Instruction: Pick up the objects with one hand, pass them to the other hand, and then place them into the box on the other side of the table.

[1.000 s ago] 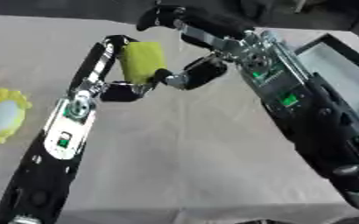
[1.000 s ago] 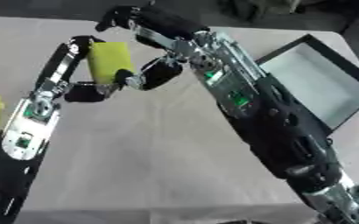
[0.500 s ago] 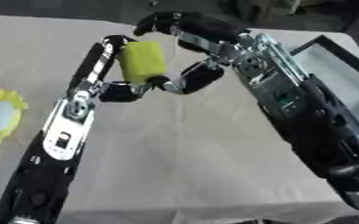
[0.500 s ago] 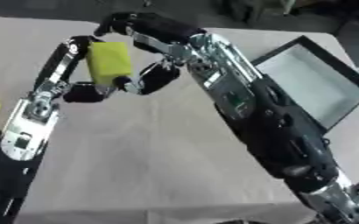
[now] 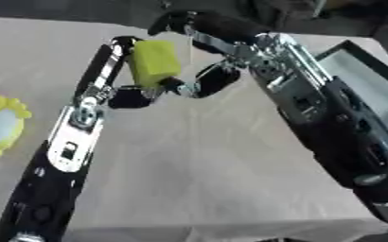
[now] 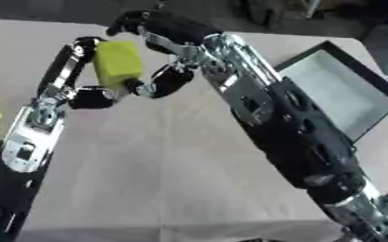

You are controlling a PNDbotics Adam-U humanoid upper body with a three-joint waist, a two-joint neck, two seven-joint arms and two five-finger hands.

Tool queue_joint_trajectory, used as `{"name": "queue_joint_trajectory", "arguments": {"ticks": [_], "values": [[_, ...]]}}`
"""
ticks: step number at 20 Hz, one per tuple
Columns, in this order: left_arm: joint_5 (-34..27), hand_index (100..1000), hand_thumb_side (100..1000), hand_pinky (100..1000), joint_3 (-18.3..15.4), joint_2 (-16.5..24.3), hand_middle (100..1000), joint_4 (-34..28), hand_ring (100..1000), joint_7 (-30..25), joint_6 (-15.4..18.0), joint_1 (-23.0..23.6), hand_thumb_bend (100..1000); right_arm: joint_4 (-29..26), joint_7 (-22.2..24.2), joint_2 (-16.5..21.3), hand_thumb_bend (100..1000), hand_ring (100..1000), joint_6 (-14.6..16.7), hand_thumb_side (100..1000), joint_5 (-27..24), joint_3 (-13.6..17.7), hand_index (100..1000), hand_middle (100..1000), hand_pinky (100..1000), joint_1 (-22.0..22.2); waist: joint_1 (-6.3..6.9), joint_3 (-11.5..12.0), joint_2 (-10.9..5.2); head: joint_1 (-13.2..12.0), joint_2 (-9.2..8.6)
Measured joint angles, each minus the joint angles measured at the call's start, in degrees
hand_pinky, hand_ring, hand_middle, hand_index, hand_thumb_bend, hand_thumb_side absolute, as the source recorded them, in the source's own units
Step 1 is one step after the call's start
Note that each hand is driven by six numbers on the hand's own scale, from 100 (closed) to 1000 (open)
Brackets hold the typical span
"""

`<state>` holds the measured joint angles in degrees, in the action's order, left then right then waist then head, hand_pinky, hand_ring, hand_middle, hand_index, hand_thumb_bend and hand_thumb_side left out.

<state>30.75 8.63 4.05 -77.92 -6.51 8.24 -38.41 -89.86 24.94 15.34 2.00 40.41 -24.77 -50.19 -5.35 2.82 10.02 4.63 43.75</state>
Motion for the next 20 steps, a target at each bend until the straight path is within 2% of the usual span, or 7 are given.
{"name": "queue_joint_trajectory", "arguments": {"ticks": [6, 20], "values": [[0.1, 512, 200, 562, 0.0, -0.5, 396, 0.0, 398, 0.6, 0.6, 0.2, 100, 1.8, -1.4, -0.7, 302, 932, -1.1, 173, 0.7, 0.0, 913, 900, 925, -0.4, -0.02, 0.4, 0.0, 0.1, 0.0], [3.2, 511, 187, 556, -0.3, -0.5, 395, 0.4, 416, 2.8, 2.4, 0.1, 100, 5.0, -1.2, -1.8, 234, 926, -1.4, 156, -0.3, 0.0, 914, 893, 927, -1.4, -0.07, 0.4, 0.01, 0.6, 0.0]]}}
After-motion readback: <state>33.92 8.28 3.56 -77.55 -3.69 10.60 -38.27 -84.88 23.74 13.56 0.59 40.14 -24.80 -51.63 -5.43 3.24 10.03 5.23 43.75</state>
